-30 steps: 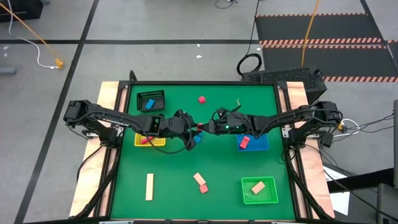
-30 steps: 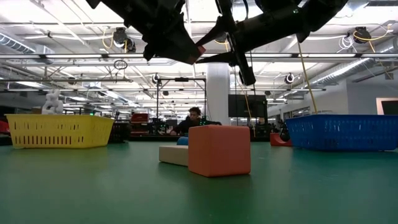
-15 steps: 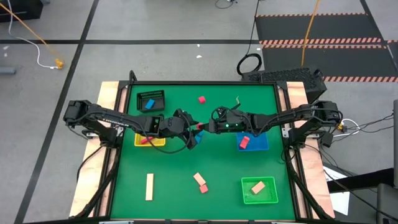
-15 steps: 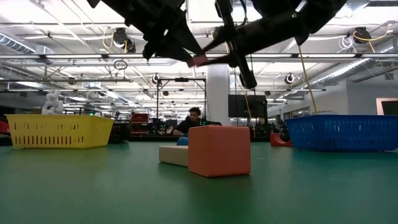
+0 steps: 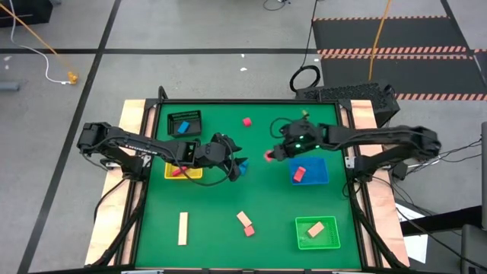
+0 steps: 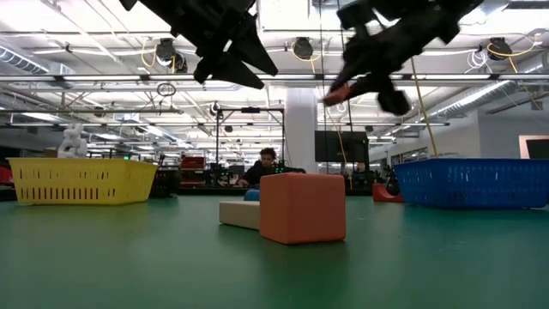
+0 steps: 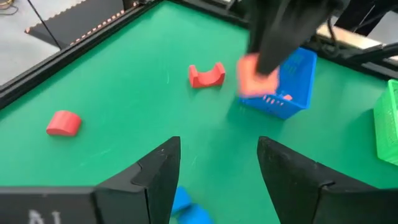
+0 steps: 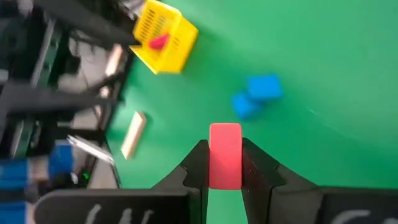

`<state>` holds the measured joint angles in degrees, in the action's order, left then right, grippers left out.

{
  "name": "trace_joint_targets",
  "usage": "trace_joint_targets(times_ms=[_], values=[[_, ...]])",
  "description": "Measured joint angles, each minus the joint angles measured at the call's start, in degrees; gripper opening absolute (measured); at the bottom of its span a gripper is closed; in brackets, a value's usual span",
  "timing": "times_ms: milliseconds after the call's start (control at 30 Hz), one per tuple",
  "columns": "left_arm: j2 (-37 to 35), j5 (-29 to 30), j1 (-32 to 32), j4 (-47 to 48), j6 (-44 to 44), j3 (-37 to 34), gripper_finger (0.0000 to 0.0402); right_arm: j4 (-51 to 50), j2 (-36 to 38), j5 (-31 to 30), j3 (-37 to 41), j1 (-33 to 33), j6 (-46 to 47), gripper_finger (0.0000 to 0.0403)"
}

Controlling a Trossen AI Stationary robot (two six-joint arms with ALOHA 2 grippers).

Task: Sort & place blocks by color
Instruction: Put the left orange block into the blue bin, then put the bottom blue block into the black bin

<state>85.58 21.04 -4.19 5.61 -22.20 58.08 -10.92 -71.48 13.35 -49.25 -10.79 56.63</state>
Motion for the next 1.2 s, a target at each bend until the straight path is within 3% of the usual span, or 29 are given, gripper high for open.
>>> trace_joint_targets(times_ms=[200,400,500,733,1200], values=[[0.0,0.0,0.2,3.3,-1.3,0.0,0.0201,-23.7,10.5,0.4,0.0,0.2,-1.0,0.0043],[0.0,0.0,1.0,4.0,-2.1,0.0,0.0191,-40.2,11.3,-0.4,0.0,2.4,-0.3,0.0043],[0.0,0.0,1.7,4.0,-2.8,0.0,0.0192,-42.1,9.4,-3.2,0.0,3.6,-0.9,0.0049],[0.1,-0.1,2.1,5.9,-5.4,0.0,0.0195,-42.7,6.4,-4.4,0.0,3.9,-5.0,0.0125],[0.9,-0.2,1.5,13.8,-17.0,0.0,0.0198,-41.2,9.4,-3.8,0.0,3.7,-9.4,0.0232]])
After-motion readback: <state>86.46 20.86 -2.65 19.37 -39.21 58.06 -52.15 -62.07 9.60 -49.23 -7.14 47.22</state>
